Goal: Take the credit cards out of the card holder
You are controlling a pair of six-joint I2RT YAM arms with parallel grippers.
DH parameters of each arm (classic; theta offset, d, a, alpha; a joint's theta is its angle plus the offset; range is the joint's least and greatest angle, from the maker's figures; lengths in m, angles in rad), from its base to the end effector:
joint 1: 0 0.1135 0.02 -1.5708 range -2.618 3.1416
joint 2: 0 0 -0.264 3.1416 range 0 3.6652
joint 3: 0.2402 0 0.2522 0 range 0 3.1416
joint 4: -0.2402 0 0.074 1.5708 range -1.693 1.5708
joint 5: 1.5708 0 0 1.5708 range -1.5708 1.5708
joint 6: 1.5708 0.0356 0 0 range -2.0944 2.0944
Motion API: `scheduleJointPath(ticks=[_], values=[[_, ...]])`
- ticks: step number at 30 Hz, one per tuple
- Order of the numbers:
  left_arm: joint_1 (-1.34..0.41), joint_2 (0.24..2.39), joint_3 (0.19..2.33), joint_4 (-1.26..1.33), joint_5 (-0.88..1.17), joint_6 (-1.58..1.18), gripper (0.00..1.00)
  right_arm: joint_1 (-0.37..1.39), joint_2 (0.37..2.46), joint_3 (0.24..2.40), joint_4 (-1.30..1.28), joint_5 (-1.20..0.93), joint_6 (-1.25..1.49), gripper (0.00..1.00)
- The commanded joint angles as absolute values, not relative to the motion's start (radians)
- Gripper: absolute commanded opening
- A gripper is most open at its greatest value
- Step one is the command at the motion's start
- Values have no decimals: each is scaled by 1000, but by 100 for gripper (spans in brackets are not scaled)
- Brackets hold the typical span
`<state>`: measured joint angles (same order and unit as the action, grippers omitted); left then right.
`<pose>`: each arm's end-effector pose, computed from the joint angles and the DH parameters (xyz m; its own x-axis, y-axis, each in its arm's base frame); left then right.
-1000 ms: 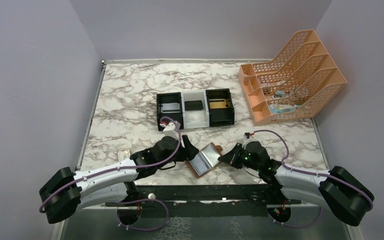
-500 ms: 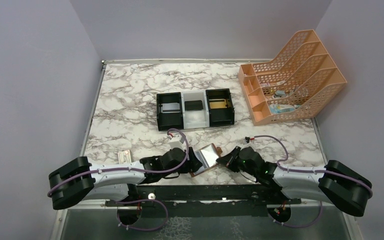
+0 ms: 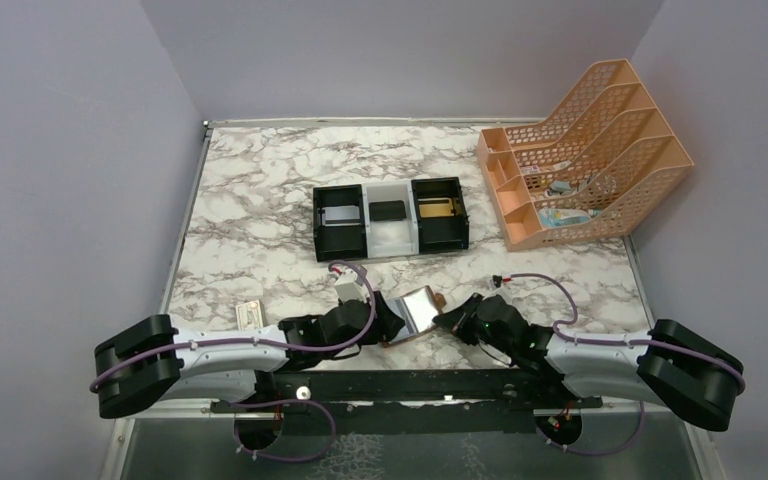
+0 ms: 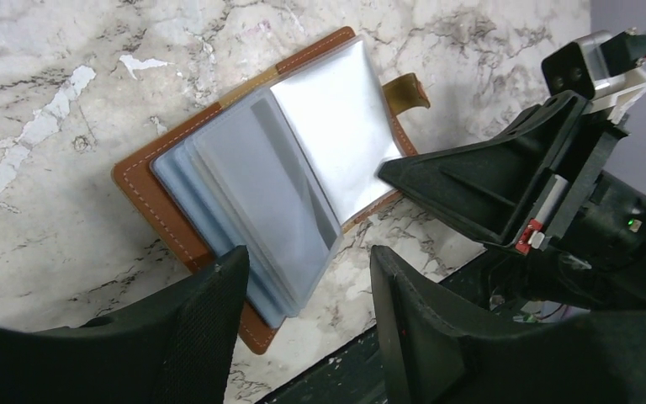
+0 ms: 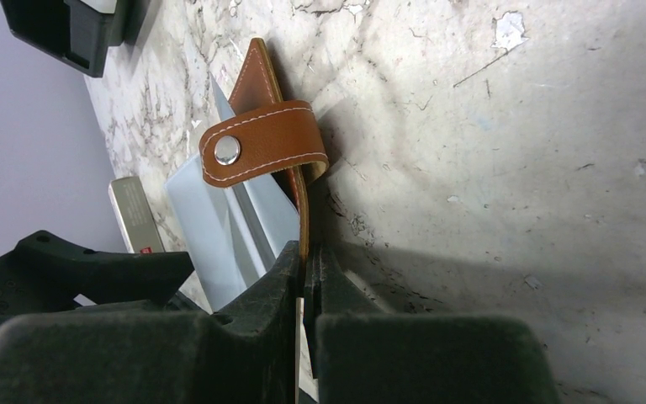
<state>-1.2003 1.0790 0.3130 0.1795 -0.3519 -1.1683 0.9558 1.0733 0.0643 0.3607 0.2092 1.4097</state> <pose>0.0849 -0.1847 0.1602 -0.7880 -0.3568 -0.5018 0.1177 0.7126 -0.6916 0.0995 0.1281 0.1044 -0.7502 0.6114 -0.2516 0.2310 0.5990 0.7667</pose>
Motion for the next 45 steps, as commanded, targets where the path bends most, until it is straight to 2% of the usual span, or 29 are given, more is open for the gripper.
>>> scheduleJointPath(ticks=[1, 5, 10, 14, 17, 20, 24, 27, 29, 33, 38, 41, 45], values=[[-1209, 1020, 318, 153, -414, -1184, 57, 963, 1039, 53, 323, 259, 1410, 1], [-1208, 992, 318, 111, -420, -1186, 59, 962, 1003, 40, 305, 262, 1414, 1], [-1208, 1046, 354, 117, -383, -1139, 54, 963, 982, 41, 295, 247, 1386, 3], [-1209, 1160, 396, 130, -380, -1099, 44, 962, 972, 76, 257, 233, 1312, 22], [-1210, 1211, 392, 145, -418, -1111, 38, 963, 945, 112, 174, 246, 1263, 45], [-1209, 1242, 388, 132, -450, -1110, 35, 962, 901, 155, 61, 284, 1226, 49], [-1210, 1257, 396, 115, -450, -1104, 34, 963, 825, 252, -106, 329, 1109, 48], [-1210, 1261, 394, 122, -447, -1099, 34, 963, 779, 327, -142, 282, 946, 44], [-1209, 1262, 395, 126, -446, -1098, 34, 962, 765, 373, -140, 211, 840, 39], [-1210, 1260, 396, 128, -444, -1098, 34, 963, 784, 448, -103, 31, 675, 22], [-1210, 1257, 391, 139, -445, -1100, 34, 963, 954, 532, -66, -176, 590, 11], [-1209, 1258, 392, 140, -443, -1100, 34, 962, 1097, 589, -84, -213, 567, 6], [-1209, 1251, 386, 142, -442, -1102, 34, 963, 1272, 656, -161, -86, 578, 6]])
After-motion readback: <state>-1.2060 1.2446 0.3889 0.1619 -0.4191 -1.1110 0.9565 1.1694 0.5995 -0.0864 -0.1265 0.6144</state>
